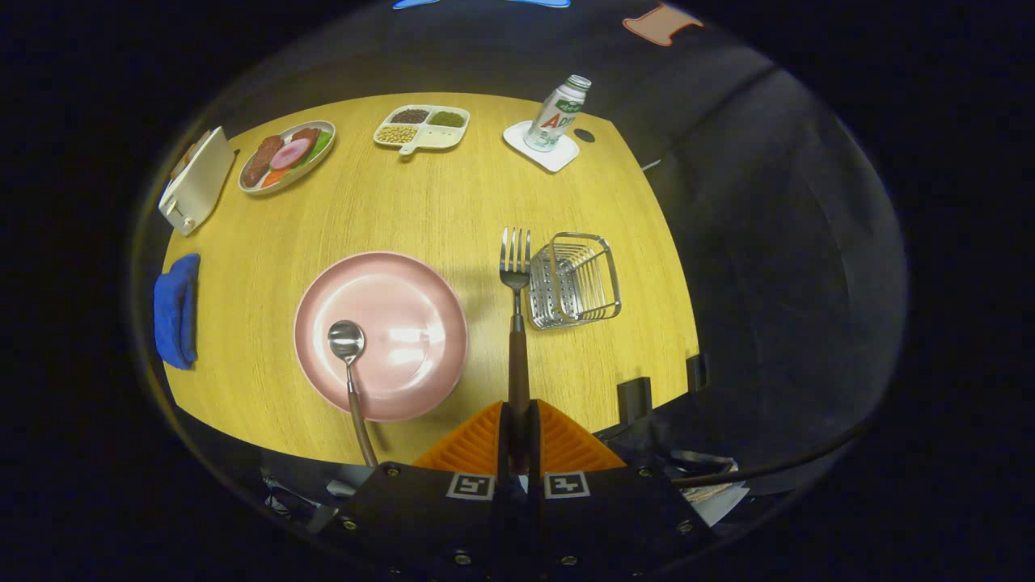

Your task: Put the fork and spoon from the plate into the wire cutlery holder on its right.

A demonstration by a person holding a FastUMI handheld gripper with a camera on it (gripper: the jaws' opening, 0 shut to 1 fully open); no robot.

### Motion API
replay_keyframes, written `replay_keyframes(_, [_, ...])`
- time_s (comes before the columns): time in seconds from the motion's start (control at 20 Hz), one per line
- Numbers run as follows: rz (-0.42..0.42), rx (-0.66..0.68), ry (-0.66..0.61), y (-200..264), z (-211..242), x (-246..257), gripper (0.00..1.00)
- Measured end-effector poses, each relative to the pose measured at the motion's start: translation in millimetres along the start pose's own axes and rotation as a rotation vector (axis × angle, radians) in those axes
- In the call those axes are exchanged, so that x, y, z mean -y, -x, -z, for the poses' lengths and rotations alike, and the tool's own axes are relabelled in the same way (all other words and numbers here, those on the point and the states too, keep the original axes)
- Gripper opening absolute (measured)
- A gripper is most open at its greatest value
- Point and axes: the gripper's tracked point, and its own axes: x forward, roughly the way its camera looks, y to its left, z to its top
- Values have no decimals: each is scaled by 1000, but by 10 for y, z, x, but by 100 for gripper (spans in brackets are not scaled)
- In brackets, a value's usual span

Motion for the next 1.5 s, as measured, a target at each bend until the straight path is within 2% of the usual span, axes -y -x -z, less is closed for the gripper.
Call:
replay_keyframes(0.4, [16,-56,-83,-240,26,499,8])
replay_keyframes(0.85, [-40,-128,-29,-399,-65,515,8])
replay_keyframes(1.05, [-47,-121,-27,-355,-185,535,14])
replay_keyframes(1.3, [-58,-76,-42,-235,-300,529,15])
replay_keyframes(1.45, [-35,-49,-37,-125,-343,578,17])
replay_keyframes(1.5, [-24,-39,-37,-84,-358,587,27])
